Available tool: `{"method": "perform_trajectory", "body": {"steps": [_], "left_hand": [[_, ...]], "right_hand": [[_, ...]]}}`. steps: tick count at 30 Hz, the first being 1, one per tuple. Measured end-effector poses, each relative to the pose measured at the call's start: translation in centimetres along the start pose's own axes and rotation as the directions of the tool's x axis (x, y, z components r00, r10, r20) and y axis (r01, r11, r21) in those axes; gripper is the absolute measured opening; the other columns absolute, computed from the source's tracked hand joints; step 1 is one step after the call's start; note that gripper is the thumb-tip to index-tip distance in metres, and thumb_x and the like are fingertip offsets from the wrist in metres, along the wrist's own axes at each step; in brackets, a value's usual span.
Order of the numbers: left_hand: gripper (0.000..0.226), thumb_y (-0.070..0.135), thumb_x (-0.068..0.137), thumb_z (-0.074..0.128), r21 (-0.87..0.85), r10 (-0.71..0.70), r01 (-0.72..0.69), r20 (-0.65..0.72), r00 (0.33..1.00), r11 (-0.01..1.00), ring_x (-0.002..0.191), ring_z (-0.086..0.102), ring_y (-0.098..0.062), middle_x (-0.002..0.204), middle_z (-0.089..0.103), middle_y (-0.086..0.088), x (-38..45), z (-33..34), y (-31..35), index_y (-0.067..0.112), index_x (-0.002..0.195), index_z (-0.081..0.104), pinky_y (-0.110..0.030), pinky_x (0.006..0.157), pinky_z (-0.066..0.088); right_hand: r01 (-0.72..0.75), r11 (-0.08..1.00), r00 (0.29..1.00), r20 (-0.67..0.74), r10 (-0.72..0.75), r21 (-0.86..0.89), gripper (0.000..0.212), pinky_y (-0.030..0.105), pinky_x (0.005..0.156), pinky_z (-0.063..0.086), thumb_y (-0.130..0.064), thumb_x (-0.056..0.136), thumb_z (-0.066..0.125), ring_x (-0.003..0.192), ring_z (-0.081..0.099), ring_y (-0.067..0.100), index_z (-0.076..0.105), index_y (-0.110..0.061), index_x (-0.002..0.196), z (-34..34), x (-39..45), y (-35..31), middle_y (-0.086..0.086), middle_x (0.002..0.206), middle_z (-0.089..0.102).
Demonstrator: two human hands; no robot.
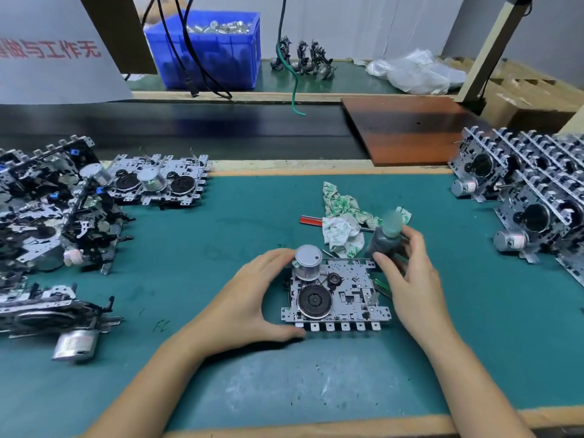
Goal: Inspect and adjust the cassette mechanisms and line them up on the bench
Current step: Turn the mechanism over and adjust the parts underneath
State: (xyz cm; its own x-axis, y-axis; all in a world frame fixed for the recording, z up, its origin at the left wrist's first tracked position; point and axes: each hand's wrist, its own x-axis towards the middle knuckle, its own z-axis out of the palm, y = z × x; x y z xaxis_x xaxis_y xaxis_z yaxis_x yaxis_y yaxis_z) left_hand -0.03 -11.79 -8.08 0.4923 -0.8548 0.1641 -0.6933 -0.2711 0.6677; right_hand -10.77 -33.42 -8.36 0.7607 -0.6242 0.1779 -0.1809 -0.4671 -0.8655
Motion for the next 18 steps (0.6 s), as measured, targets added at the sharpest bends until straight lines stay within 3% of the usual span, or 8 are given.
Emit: {"method": "perform_trajectory", "body": {"steps": [4,9,12,15,18], "left_hand": [[0.086,0.049,0.063,0.077,-0.041,-0.010,0.009,-0.010,1.000,0.999,0.131,0.032,0.004,0.140,0.032,0.023,-0.1,0.3,-0.1,0.043,0.132,0.026,-0.023,0.111,0.026],[0.088,0.056,0.060,0.075,-0.085,-0.027,0.027,0.000,1.000,0.996,0.131,0.029,0.008,0.139,0.025,0.033,-0.3,0.3,0.0,0.047,0.132,0.025,-0.014,0.110,0.022],[0.101,0.062,0.054,0.077,-0.061,-0.068,0.068,0.003,0.998,0.996,0.134,0.026,0.003,0.140,0.025,0.027,-0.3,0.9,0.5,0.044,0.137,0.022,-0.020,0.112,0.023],[0.088,0.061,0.054,0.069,0.046,-0.080,0.086,-0.130,0.988,0.995,0.123,0.037,0.001,0.129,0.036,0.022,-0.1,1.7,1.2,0.037,0.131,0.035,-0.027,0.106,0.032],[0.093,0.064,0.054,0.066,0.154,-0.041,0.061,-0.129,0.991,0.986,0.122,0.037,0.000,0.127,0.037,0.020,0.1,1.7,1.1,0.024,0.135,0.041,-0.026,0.103,0.032]], "right_hand": [[0.004,1.000,1.000,0.006,-0.004,0.003,0.041,0.027,0.089,0.041,-0.014,0.092,0.058,0.102,0.056,0.011,0.041,-0.021,0.129,0.0,0.0,0.0,-0.010,0.112,0.056],[-0.003,1.000,1.000,0.004,0.003,0.021,0.042,0.021,0.087,0.039,-0.014,0.092,0.058,0.099,0.056,0.005,0.041,-0.021,0.129,-0.1,-0.1,0.0,-0.028,0.105,0.051],[-0.020,1.000,1.000,0.000,0.020,0.017,0.042,0.024,0.089,0.040,-0.017,0.092,0.058,0.103,0.056,0.010,0.040,-0.023,0.130,-0.1,-0.1,0.0,-0.016,0.108,0.055],[-0.024,1.000,1.000,0.013,0.024,-0.019,0.043,0.034,0.094,0.044,-0.020,0.093,0.057,0.110,0.056,0.017,0.037,-0.026,0.130,-0.1,-0.1,0.1,-0.009,0.114,0.055],[-0.027,0.999,0.999,0.017,0.028,-0.040,0.043,0.043,0.097,0.044,-0.021,0.093,0.056,0.114,0.054,0.023,0.036,-0.026,0.131,-0.2,-0.1,0.1,-0.005,0.120,0.054]]}}
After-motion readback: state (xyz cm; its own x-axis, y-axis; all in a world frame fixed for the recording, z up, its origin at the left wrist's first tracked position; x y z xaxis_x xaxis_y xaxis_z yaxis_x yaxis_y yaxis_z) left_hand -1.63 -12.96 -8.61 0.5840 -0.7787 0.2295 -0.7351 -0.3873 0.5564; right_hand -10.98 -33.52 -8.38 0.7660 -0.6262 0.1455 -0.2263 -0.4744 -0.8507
